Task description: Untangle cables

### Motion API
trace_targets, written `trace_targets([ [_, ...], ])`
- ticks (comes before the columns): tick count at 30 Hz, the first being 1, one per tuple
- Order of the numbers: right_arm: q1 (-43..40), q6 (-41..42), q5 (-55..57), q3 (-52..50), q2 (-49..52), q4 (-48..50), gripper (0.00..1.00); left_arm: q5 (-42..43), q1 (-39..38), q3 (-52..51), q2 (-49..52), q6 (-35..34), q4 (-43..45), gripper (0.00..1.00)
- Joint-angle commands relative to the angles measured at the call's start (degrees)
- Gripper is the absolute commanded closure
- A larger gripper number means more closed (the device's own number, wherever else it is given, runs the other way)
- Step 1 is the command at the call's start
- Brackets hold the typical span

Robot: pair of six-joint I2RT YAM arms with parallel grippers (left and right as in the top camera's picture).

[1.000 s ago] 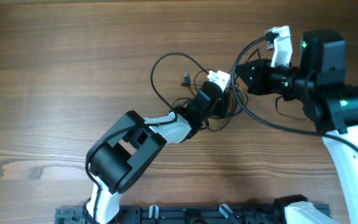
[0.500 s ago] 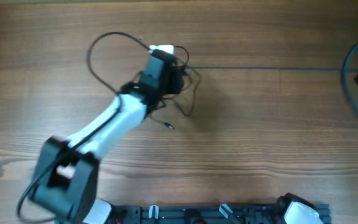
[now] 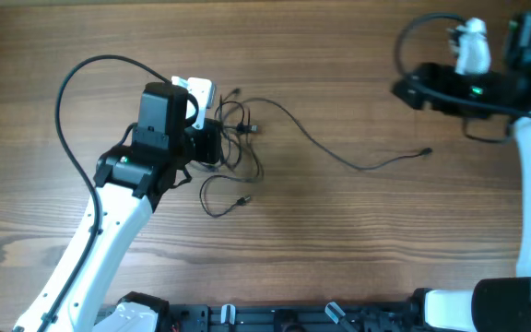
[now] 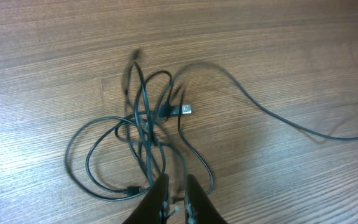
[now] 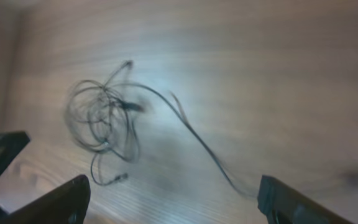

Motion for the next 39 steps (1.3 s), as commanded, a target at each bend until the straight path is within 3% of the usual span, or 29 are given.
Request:
trace_targets([
  [1,8.2,-4.7,-5.9,-7.1,2.8,9.4,0.09,1.1,0.0,-0.2,-2.1,1.3,0.1,0.90],
  [3,11.5,-6.6,-4.4,-12.7,4.1,17.9,0.01,1.0,0.0,-0.2,-2.1,1.3,0.2,0.88],
  [5,13.2,0.0,-4.3,-16.8,6.1,23.5,0.00,1.0,0.0,-0.2,-2.1,-0.8,-0.1,0.55],
  [6,13.9,5.0,-5.6,-17.7,7.4,25.1,0.00,0.9,0.0,-0.2,-2.1,-1.3,-0.5,0.33],
  [7,14.5,8.2,-7.1,-18.2,8.2,26.0,0.00,-0.1,0.0,-0.2,-2.1,-2.3,-0.5,0.20],
  [8,15.3,13.2,-8.0,-18.6,9.1,26.9,0.02,-1.2,0.0,-0.2,-2.1,-3.9,-0.4,0.18],
  [10,18.4,29.5,-7.4,-20.2,11.0,28.9,0.20,-6.8,0.0,-0.2,-2.0,-13.8,0.0,0.00],
  [11,20.3,37.4,-7.3,-20.9,12.2,30.3,0.37,-8.8,0.0,-0.2,-1.8,-18.1,0.0,0.00],
  [12,22.2,41.9,-7.3,-21.3,13.3,31.9,0.46,-9.4,0.0,-0.2,-1.5,-20.3,0.0,0.00],
  [15,28.4,55.4,-6.0,-21.3,16.9,38.9,0.53,-10.4,0.0,-0.2,-0.9,-23.2,0.3,0.00],
  [18,30.7,69.1,3.1,-21.4,19.1,42.1,0.60,-10.3,0.0,-0.2,-0.9,-23.2,0.5,0.00],
  [25,33.4,81.9,7.7,-21.4,26.4,55.4,0.61,-10.1,0.0,-0.2,-0.9,-23.2,0.5,0.00],
  [29,36.5,84.9,13.2,-21.4,29.6,61.2,0.60,-8.8,0.0,-0.2,-0.9,-24.5,0.4,0.00],
  [31,36.9,83.1,15.1,-21.4,30.5,62.1,0.91,-8.6,0.0,-0.2,-0.9,-24.5,0.4,0.00],
  [32,36.7,78.2,12.3,-21.3,30.2,64.1,0.95,-8.6,0.0,-0.2,-0.9,-24.5,0.3,0.00],
  [35,36.0,67.8,11.2,-21.3,25.6,61.9,0.96,-4.2,0.0,-0.2,-0.9,-22.2,-0.7,0.00],
  [39,34.7,58.9,9.4,-21.3,14.3,50.1,0.95,8.2,-0.3,-0.3,0.0,-10.2,-0.9,0.00],
])
